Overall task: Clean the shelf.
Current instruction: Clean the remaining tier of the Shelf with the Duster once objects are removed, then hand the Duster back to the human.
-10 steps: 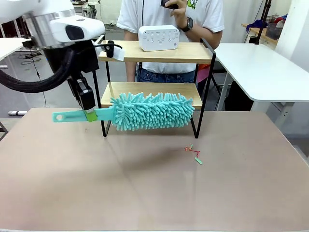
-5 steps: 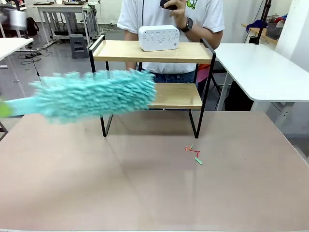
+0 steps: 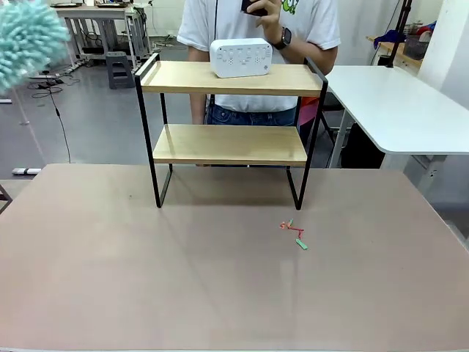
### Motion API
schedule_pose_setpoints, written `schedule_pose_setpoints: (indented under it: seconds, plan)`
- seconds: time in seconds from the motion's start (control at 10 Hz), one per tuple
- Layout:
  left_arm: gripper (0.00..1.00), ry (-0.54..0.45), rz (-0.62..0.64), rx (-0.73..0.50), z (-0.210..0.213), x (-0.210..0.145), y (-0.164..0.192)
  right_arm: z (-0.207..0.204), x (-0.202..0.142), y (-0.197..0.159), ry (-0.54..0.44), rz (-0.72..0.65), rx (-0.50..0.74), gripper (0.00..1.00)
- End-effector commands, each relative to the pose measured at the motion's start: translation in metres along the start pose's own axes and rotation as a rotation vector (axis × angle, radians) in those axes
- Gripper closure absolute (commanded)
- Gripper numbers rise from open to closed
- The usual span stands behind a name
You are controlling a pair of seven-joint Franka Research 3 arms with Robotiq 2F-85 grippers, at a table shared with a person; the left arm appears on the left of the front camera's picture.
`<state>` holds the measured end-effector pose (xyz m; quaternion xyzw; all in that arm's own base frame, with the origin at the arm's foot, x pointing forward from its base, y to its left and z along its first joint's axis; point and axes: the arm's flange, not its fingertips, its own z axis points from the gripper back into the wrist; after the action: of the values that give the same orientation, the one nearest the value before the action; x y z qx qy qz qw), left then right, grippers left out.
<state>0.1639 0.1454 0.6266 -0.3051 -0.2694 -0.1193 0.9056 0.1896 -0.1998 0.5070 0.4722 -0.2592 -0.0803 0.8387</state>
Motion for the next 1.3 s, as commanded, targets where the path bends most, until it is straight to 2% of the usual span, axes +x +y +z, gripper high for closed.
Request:
schedule_pose_setpoints:
  seconds: [0.0, 0.2, 0.3, 0.4, 1.2]
  plan:
    - [0.88, -0.152, 0.245, 0.076, -0.043, 0.036, 0.012, 0.0, 0.002, 0.001, -0.015, 0.025, 0.02, 0.0]
    - [0.88, -0.081, 0.439, 0.119, -0.071, 0.075, 0.037, 0.0, 0.002, 0.001, -0.015, 0.025, 0.02, 0.0]
    - [0.88, 0.016, 0.493, 0.079, -0.086, 0.09, 0.046, 0.0, 0.002, 0.001, -0.015, 0.025, 0.02, 0.0]
    - [0.88, -0.093, 0.345, 0.119, -0.054, 0.042, 0.044, 0.0, 0.002, 0.001, -0.015, 0.025, 0.02, 0.0]
    - [0.88, -0.093, 0.345, 0.119, -0.054, 0.042, 0.044, 0.0, 0.002, 0.001, -0.015, 0.025, 0.02, 0.0]
